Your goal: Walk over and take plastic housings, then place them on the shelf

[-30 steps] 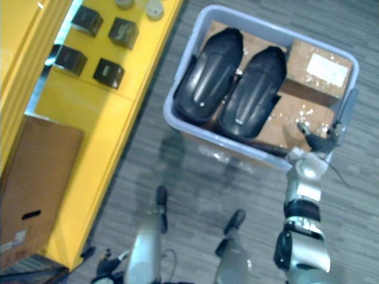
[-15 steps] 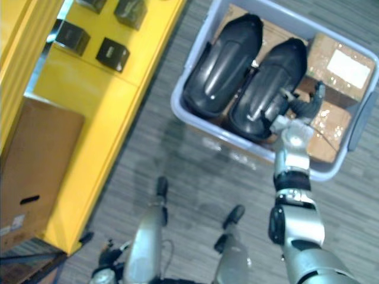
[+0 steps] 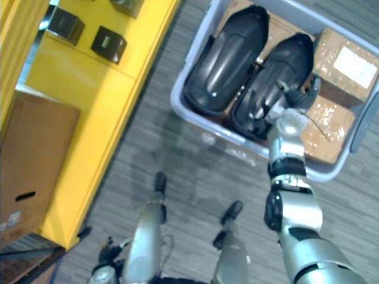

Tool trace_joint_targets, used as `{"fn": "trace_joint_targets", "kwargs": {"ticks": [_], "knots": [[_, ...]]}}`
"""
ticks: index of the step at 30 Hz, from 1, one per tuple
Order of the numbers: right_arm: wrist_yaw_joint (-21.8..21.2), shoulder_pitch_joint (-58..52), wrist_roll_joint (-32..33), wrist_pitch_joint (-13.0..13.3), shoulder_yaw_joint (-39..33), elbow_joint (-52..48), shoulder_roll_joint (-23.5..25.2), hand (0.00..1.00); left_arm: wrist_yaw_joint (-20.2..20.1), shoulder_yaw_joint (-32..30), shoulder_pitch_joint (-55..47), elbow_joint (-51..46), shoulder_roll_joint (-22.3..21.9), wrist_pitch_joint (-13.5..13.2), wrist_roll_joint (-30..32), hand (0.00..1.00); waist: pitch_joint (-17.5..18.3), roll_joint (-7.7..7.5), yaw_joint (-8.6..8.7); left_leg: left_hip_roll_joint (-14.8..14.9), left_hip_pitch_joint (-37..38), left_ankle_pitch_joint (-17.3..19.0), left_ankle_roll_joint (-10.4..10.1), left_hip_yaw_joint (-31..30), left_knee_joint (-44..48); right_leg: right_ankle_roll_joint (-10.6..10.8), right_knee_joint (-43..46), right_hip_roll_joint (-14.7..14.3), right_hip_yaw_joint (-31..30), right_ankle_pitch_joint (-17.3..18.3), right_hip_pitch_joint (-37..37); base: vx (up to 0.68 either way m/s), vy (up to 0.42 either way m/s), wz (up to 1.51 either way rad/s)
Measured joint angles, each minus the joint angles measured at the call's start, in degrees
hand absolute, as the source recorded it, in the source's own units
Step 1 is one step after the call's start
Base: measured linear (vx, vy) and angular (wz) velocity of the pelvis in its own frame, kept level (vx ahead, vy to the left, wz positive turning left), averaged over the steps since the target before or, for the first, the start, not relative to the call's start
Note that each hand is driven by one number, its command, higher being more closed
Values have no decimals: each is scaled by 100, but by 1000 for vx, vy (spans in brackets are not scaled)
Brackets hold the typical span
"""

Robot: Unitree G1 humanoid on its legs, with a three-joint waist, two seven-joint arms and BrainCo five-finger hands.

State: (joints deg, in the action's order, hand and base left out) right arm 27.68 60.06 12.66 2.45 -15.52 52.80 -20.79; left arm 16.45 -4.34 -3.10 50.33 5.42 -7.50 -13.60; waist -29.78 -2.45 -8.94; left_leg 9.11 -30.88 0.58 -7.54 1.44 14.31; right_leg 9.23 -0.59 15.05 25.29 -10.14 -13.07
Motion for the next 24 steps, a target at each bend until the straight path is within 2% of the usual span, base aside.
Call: {"fn": "trace_joint_targets", "kwargs": {"ticks": [9,10,17,24], "knots": [[63,641,-56,-49,231,828,-281,0,86,171,206,157,89,5,-184,0,-9,7,0,6,-148,-231,-26,-97,-215,0,-8,-53,7,-21,-183,-41,42,4],[9,749,-56,-74,235,939,-328,100,89,184,233,186,98,5,-199,0,-9,7,-7,15,-152,-273,-33,-99,-279,-4,-10,-66,6,-40,-214,-39,26,1],[-215,1123,-280,-517,449,1661,-861,100,90,286,317,279,165,9,-237,0,-8,5,-18,33,-146,-475,-50,-206,-519,-12,-10,-119,6,-75,-241,-32,33,5],[-416,1261,-616,-751,610,1917,-955,100,91,313,323,290,169,12,-405,0,-5,0,-33,123,-111,-607,-34,-120,-671,-131,-177,-219,-16,-367,-291,-8,26,-7]]}}
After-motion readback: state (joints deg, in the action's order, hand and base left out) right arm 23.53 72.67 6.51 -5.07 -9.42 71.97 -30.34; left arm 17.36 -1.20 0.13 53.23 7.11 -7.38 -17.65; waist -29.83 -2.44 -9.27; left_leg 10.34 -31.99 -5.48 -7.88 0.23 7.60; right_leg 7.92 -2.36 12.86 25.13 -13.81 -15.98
